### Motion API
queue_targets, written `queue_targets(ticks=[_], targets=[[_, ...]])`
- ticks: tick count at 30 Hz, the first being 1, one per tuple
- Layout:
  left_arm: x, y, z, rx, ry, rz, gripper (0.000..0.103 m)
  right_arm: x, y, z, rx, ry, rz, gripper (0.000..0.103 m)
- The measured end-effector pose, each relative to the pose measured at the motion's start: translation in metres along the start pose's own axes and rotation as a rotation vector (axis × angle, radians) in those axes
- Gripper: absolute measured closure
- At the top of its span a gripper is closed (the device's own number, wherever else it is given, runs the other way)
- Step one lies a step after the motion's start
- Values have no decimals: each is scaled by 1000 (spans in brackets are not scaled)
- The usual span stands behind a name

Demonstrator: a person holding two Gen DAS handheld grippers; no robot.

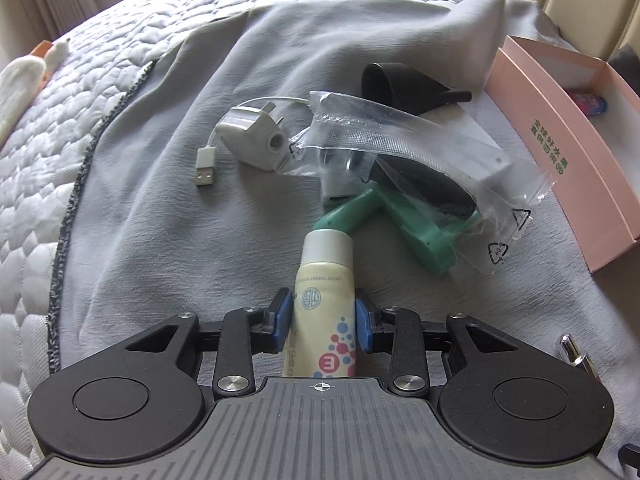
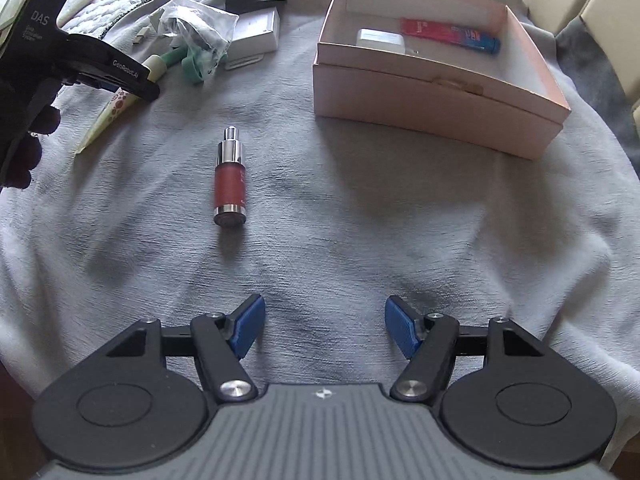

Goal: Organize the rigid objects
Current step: 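Grasp the cream bottle with the left tool, then grasp the white charger plug with the right tool while the left tool holds the cream bottle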

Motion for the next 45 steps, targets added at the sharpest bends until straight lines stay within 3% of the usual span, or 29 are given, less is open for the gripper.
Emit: queue_targets(ticks=[11,16,20,23,28,33,38,43,45], targets=[[4,-4,2,-18,20,22,67,0,-4,1,0,-1,2,36],[5,-2,9,-94,43,32,67,0,-4,0,-4,1,-7,36],[0,0,8,-65,53,7,71,-3,-3,1,-17,8,-16,36],[-11,13,12,-97,78,11,71,-6,-3,1,-30,19,-16,36],[-54,61,22,-190,158,57,71,-11,-15,6,-67,18,-23,36],[-101,110,47,-366,192,69,71,-13,-54,32,-165,-6,-84,36],[-121,140,88,-566,134,64,71,-7,-128,91,-277,-86,-190,36],[-126,158,110,-609,163,67,71,12,-212,175,-516,-60,-343,36],[-130,164,116,-606,168,60,71,33,-239,201,-569,-59,-342,36]])
Point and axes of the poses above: each gripper's, at about its wrist camera, not at the fingertips, and x roughly the way its jaws point, z to its left, y to its underside, the point moved 9 cm from there along x, roughly the way its jaws point, and after that the axes turned 5 degrees about -y, right-handed, at the moved point
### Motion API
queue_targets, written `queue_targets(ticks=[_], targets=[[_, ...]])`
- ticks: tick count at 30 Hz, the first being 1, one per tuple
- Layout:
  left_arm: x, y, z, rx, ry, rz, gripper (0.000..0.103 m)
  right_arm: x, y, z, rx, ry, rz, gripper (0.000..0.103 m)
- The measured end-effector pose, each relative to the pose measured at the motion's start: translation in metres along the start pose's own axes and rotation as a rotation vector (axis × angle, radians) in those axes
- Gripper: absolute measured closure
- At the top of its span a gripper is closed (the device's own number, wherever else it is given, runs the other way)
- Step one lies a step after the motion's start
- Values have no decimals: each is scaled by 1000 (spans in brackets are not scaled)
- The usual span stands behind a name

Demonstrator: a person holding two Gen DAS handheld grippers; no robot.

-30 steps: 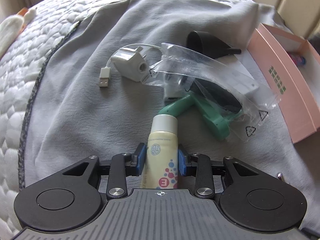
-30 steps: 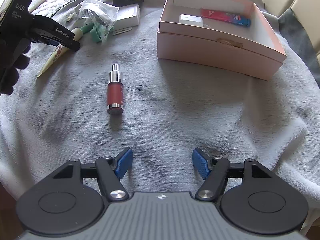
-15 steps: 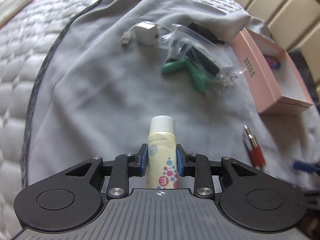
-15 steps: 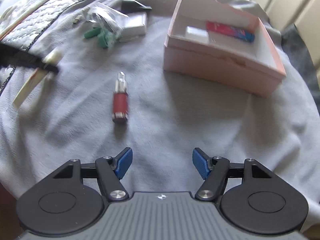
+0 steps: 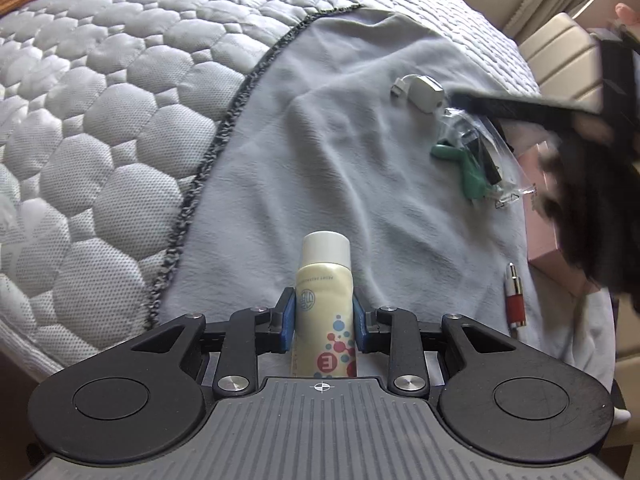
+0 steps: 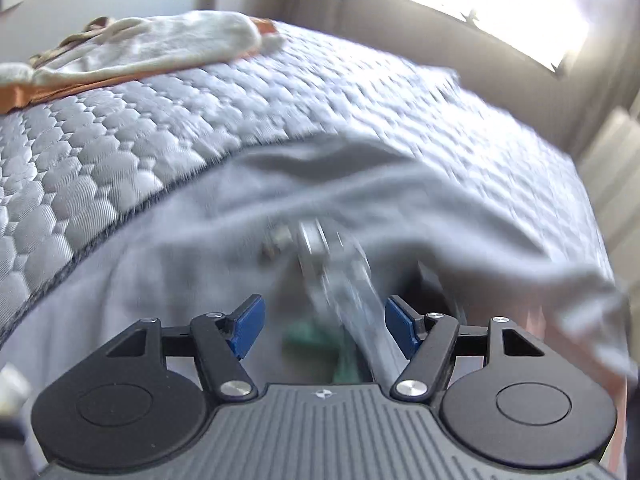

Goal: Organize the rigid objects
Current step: 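Grasp the white charger plug with the right tool while the left tool holds the cream bottle, then carry the cream bottle over the pink box and release it from the left tool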

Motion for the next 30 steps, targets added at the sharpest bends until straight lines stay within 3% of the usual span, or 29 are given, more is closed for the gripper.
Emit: queue_targets(ticks=[2,4,6,7,9,13,16,20,23,27,30], targets=[[-3,2,7,-4,4,-1,71,36,-15,4,-14,8,43,37],[-2,8,14,-20,11,9,71,66,-20,1,-25,87,81,40],[-1,14,18,-24,21,26,71,86,-14,-4,11,104,134,47],[-1,18,18,-16,26,36,71,90,-9,-8,43,99,156,59],[0,25,14,9,40,58,71,79,-3,-10,77,84,142,65],[-3,38,-11,86,69,95,71,6,21,0,78,42,121,66],[-22,43,-49,151,102,76,71,-72,52,1,151,-31,131,66],[-63,46,-116,233,184,37,71,-183,90,-25,183,20,118,66],[-87,46,-161,300,186,37,71,-252,117,-57,300,25,146,66],[-113,45,-207,328,227,113,71,-322,149,-90,396,74,161,66],[-125,48,-236,409,236,156,71,-350,171,-99,430,102,169,66]])
Point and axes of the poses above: each gripper's, at about its wrist camera, not at the fingertips, and x roughly the way its jaws point, z to its left, y to its underside, the point moved 9 cm from there along x, roughly the way its jaws point, and after that the axes turned 5 degrees about -y, right-handed, at the moved point
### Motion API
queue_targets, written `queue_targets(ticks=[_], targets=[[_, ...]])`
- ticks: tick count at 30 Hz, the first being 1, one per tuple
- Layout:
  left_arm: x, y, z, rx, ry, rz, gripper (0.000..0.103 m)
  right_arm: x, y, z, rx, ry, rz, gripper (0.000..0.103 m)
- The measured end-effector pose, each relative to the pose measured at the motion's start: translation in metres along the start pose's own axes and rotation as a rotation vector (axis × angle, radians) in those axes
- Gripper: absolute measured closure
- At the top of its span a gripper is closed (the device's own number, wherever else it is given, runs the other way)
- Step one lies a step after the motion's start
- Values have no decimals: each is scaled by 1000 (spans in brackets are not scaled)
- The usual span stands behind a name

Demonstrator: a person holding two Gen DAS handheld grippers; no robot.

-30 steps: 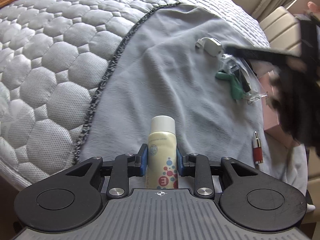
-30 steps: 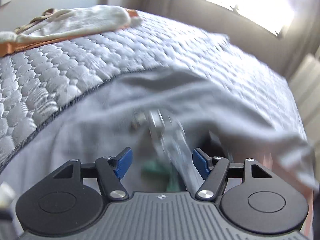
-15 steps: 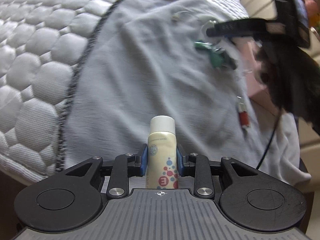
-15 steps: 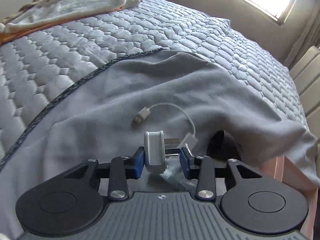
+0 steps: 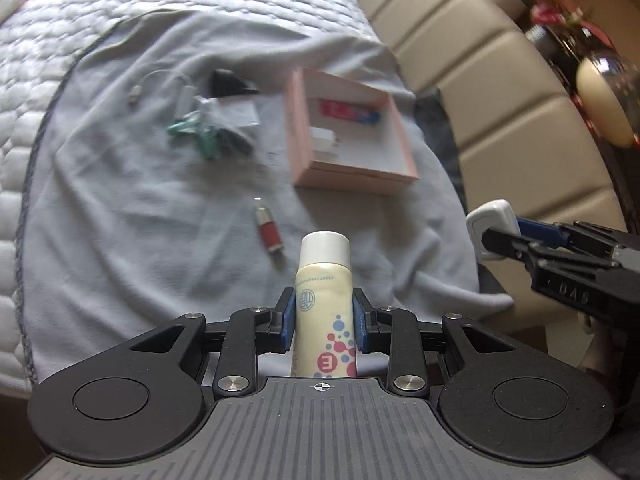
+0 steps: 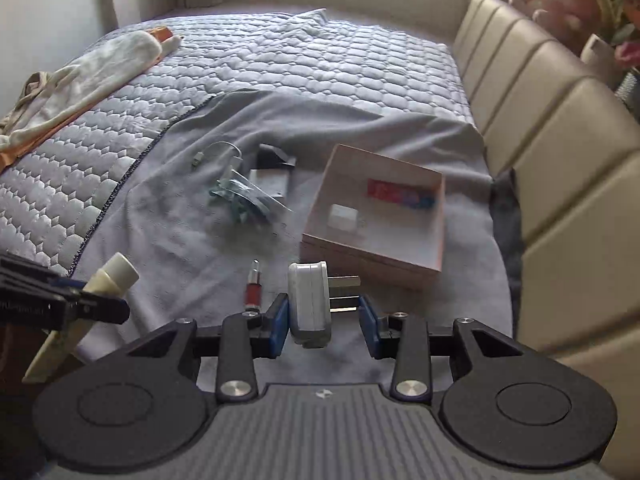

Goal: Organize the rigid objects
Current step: 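Carry the cream bottle over the pink box and release it from the left tool, then drop the white charger plug into the pink box with the right tool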

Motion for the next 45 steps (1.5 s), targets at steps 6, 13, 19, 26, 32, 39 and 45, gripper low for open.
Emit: queue_targets(ticks=[6,13,19,26,32,39,45], targets=[[4,-19,-51,75,67,27,71,-16,48,-32,56,91,-2,66],[-4,-119,-116,168,56,-133,71,-32,65,-63,122,108,-54,66],[27,-208,-146,120,-3,-211,72,-41,59,-71,98,115,-113,66],[30,-197,-129,74,43,-255,72,-30,65,-81,156,97,-102,66],[40,-161,-72,-26,-53,-202,72,-7,54,-73,130,71,-86,66],[40,-118,-28,-64,-138,-145,72,11,-16,-68,64,32,-142,66],[41,-103,-13,-49,-217,-105,72,-5,-114,-81,79,13,-349,52]])
Point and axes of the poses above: each gripper's, at about its wrist camera, not at the fingertips, and x roughly the way its jaws point, z to its left, y to its underside, the point moved 9 cm from there along x, roughly the way its jaws point, and after that the axes turned 5 degrees about -y, right-handed, at the moved point
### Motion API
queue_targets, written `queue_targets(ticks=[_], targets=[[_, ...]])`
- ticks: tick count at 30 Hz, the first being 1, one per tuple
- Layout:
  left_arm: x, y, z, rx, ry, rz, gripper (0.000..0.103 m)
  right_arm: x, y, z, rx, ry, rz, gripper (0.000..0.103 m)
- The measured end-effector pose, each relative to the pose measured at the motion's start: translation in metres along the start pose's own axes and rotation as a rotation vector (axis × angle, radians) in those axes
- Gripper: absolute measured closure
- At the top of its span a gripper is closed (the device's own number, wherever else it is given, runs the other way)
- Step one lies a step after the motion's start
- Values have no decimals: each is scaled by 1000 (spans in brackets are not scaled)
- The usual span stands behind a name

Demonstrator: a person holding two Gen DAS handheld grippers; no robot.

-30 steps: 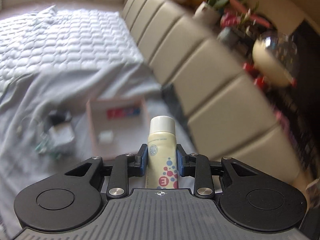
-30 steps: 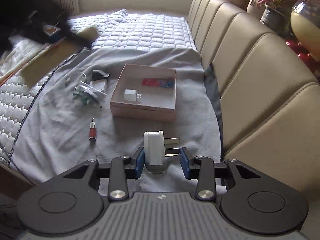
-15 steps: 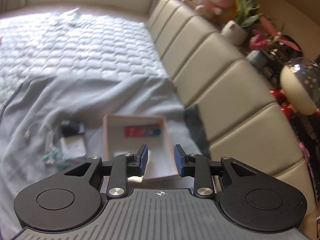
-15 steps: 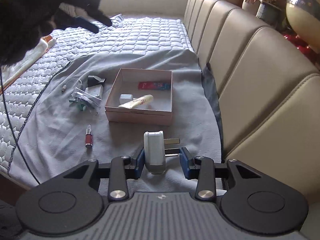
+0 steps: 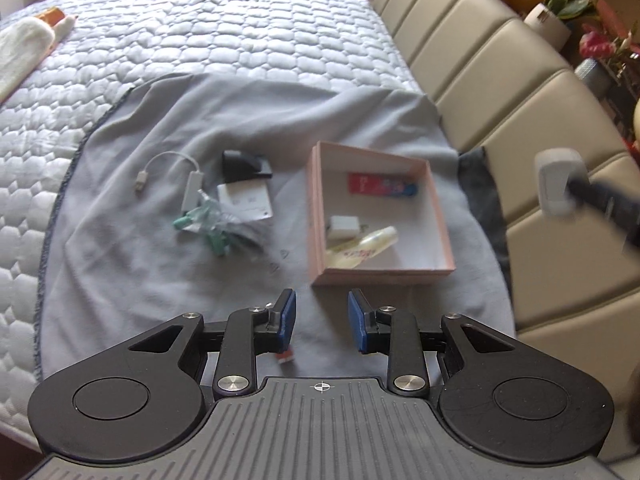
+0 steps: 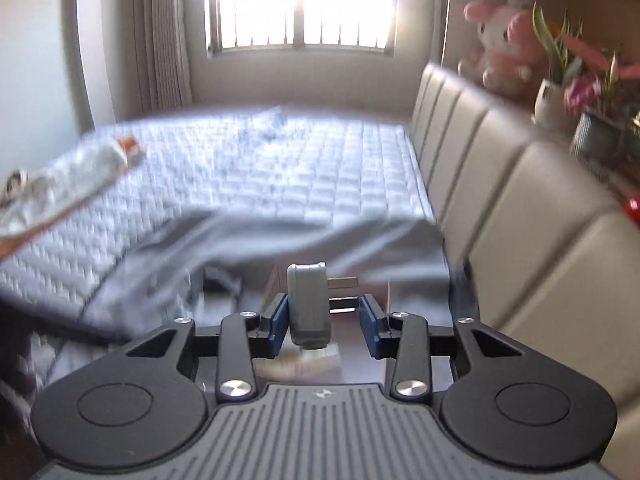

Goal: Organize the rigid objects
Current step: 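Drop the white charger plug into the pink box with the right tool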

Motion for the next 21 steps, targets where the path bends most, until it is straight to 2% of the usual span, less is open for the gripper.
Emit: queue_targets(ticks=[2,5,8,13,17,21], targets=[[3,4,5,6,-31,5,72,7,-10,-4,14,1,-15,46],[9,9,11,19,-61,10,72,20,8,-6,22,-2,33,46],[22,18,18,15,-76,36,72,38,56,-3,37,-9,144,45],[55,45,31,-13,-54,110,72,57,140,10,84,-7,315,46],[90,66,34,-25,-32,167,72,53,182,18,114,17,376,46],[122,71,30,-49,-4,151,72,48,223,16,148,45,432,46]])
Point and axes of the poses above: each gripper's, at about its wrist camera, not at the fingertips, and x roughly the way its jaws point, z to its left, y to its underside, the point moved 9 cm from there along x, roughly the way its jaws point, and after that the axes turned 5 degrees about -y, right-handed, at the moved point
